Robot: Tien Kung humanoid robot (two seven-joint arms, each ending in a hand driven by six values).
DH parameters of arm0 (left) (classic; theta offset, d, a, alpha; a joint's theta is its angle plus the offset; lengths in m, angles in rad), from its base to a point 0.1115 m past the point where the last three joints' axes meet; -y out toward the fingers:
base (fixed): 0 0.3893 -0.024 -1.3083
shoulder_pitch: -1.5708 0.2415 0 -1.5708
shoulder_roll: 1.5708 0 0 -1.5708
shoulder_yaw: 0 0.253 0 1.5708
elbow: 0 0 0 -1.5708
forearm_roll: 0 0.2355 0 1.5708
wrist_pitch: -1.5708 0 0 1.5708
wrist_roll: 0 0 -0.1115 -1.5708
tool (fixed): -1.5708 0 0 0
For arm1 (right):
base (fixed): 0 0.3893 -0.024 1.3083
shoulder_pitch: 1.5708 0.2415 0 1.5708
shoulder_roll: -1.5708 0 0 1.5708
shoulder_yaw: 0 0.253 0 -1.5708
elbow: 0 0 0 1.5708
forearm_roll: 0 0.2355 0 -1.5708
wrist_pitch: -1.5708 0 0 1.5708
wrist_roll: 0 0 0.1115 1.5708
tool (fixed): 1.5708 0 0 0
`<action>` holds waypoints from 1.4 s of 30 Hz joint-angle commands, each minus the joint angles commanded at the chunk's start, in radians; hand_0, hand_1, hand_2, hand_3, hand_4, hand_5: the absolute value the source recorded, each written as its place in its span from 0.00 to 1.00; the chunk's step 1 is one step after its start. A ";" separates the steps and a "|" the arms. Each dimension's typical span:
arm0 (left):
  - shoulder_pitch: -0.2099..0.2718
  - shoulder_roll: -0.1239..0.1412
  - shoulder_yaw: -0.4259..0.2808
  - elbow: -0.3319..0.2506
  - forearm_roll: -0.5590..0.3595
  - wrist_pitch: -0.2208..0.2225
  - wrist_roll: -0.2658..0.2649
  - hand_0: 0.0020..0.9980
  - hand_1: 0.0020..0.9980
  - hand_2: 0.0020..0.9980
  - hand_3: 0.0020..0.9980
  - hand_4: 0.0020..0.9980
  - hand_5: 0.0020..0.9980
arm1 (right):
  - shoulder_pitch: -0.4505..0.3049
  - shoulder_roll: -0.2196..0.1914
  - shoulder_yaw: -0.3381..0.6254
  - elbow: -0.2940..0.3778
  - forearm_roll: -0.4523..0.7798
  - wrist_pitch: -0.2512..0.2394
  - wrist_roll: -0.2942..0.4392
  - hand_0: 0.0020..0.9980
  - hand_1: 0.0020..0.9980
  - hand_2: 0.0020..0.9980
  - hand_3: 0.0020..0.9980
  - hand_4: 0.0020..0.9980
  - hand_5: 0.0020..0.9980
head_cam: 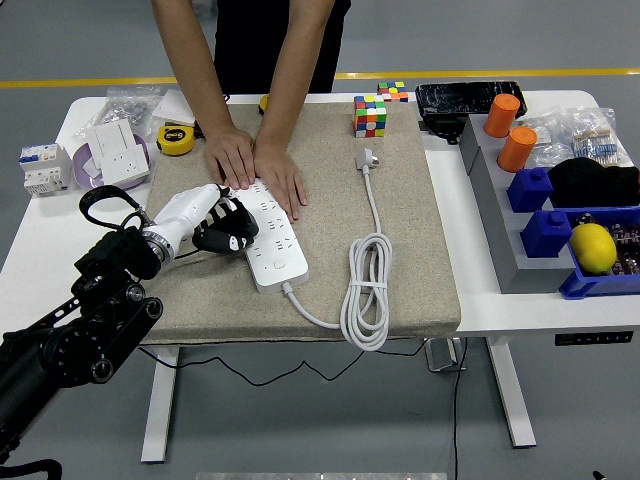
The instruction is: Pick up the plug,place it near the board,insert it into the board,press the button
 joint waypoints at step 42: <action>0.078 0.054 -0.200 -0.039 0.014 -0.049 -0.018 0.33 0.34 0.37 0.43 0.63 0.25 | 0.000 0.006 0.005 0.000 0.012 -0.002 0.000 0.83 0.75 0.74 0.77 1.00 0.82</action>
